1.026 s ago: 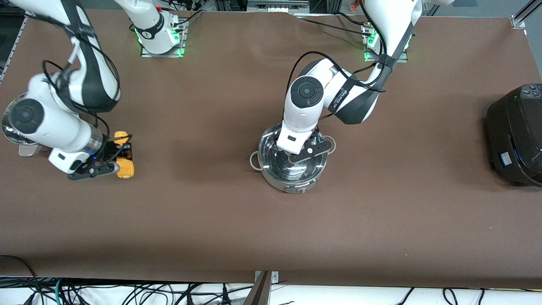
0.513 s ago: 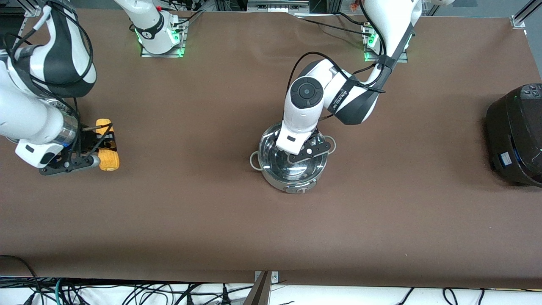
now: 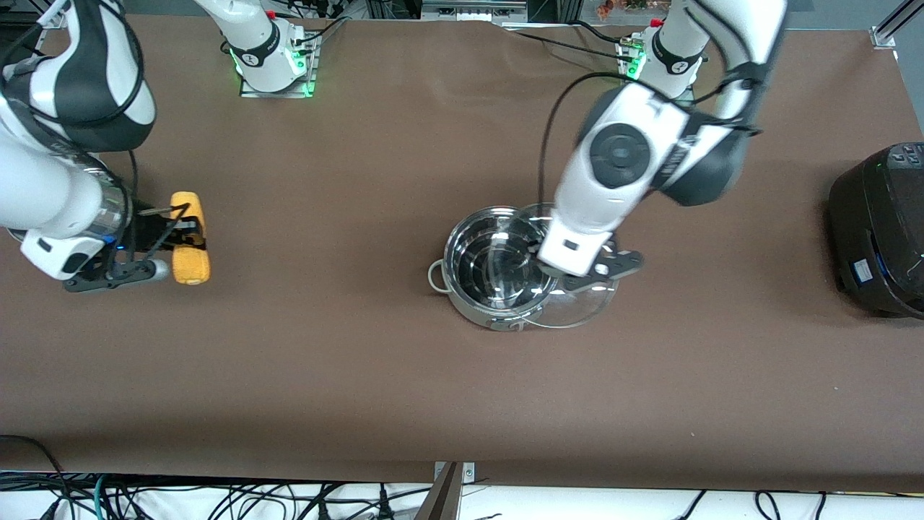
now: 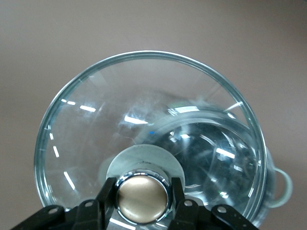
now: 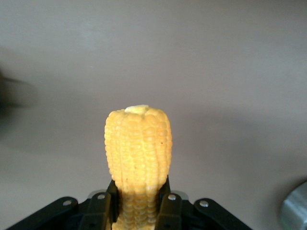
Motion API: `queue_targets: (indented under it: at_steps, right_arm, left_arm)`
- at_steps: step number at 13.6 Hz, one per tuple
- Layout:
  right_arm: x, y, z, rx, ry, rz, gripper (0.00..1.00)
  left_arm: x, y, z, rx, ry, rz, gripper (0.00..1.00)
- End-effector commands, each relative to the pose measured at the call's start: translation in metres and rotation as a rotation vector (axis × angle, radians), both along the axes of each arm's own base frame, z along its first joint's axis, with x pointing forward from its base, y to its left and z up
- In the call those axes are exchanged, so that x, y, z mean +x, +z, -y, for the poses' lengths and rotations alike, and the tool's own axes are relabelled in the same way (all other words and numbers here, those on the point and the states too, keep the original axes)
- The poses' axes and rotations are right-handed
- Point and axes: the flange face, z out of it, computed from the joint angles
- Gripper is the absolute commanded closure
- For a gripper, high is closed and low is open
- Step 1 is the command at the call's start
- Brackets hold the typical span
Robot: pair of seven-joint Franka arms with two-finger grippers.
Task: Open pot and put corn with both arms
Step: 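Lift the lid off the pot with the left gripper while the right carries corn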
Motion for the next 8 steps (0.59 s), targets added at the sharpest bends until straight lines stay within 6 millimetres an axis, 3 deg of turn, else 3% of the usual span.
queue_targets:
  at_steps: [1,4,6,8]
  right_arm:
    - [-0.012,0.014,-0.070,0.017,-0.078,-0.011,1.00]
    - [-0.035,0.020,-0.149,0.024,-0.178,0.001,1.00]
    - [-0.051,0.019,-0.210,0.048,-0.249,0.039,1.00]
    - [-0.055,0.015,-0.260,0.073,-0.300,0.062,1.00]
  left_arm:
    - [-0.001,0.000,-0.078,-0.013,-0.155,-0.045,1.00]
    - [0.004,-0.022,-0.154,-0.009,-0.265,-0.089,1.00]
    - [0.011,-0.047,-0.211,-0.009,-0.340,-0.083,1.00]
    - [0.009,-0.086,-0.260,-0.013,-0.411,-0.052,1.00]
